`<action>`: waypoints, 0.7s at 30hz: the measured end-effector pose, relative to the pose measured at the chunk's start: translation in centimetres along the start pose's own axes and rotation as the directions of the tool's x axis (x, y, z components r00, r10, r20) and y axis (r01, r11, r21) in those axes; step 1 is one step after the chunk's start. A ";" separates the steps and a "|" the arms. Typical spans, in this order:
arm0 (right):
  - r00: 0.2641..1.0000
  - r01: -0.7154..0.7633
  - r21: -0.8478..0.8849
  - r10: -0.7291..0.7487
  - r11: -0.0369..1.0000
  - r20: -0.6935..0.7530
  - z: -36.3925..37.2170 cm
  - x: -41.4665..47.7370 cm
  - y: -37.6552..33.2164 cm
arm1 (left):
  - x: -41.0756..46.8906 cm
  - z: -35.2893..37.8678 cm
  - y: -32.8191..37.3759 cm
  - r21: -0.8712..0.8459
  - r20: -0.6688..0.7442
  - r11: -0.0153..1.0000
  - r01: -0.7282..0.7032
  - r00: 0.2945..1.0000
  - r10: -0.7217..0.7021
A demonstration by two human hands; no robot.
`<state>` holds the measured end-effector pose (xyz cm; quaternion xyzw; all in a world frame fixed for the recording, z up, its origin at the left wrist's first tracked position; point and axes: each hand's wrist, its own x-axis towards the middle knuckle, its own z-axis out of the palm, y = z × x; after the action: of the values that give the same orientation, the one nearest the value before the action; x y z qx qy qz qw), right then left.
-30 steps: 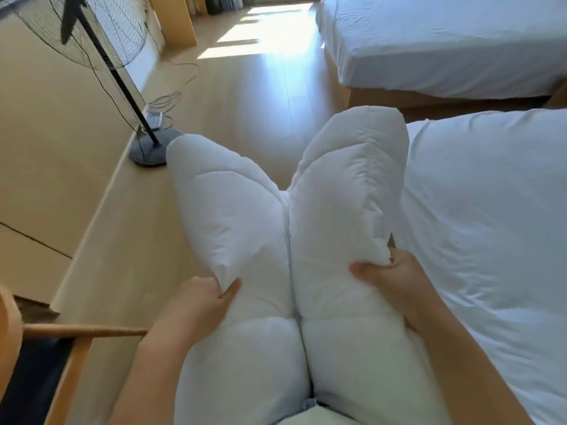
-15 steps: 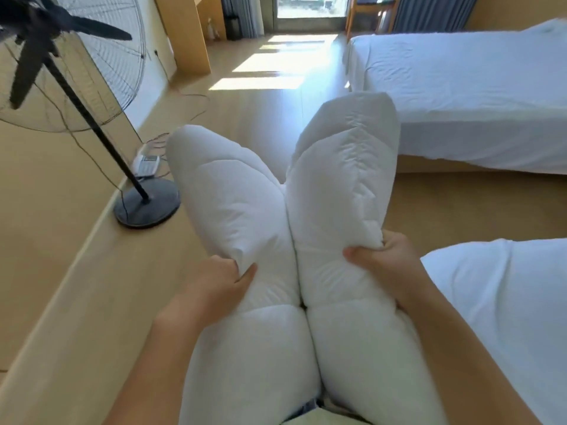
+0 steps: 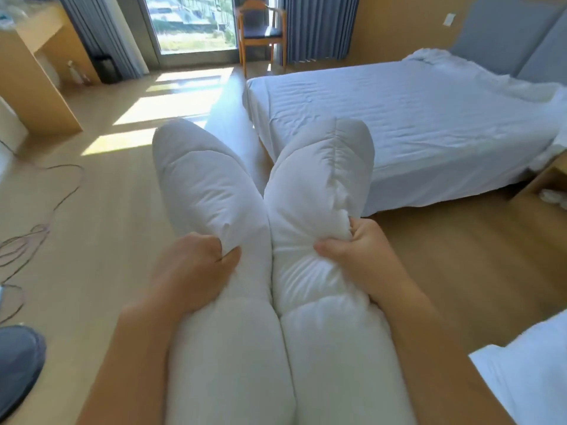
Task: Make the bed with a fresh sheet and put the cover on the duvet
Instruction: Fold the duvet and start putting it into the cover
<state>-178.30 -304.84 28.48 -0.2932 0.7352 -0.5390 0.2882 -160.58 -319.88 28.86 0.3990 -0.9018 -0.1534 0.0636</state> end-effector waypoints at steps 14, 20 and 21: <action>0.960 0.150 -0.178 -0.187 0.972 -0.211 -18.3 48.5 -7.0 | 51.5 1.8 17.3 -0.132 -0.181 0.976 -0.172 0.972 0.147; 0.942 0.172 -0.179 -0.215 0.969 -0.258 -26.7 66.7 -9.6 | 71.7 2.2 26.1 -0.187 -0.181 0.966 -0.179 0.973 0.145; 0.943 0.173 -0.176 -0.215 0.969 -0.256 -28.5 69.5 -10.1 | 74.6 2.2 27.9 -0.191 -0.184 0.965 -0.178 0.972 0.143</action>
<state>-244.20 -341.15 37.87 -0.3080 0.7740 -0.5429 0.1066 -230.87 -356.89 35.36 0.3270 -0.9018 -0.2061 0.1930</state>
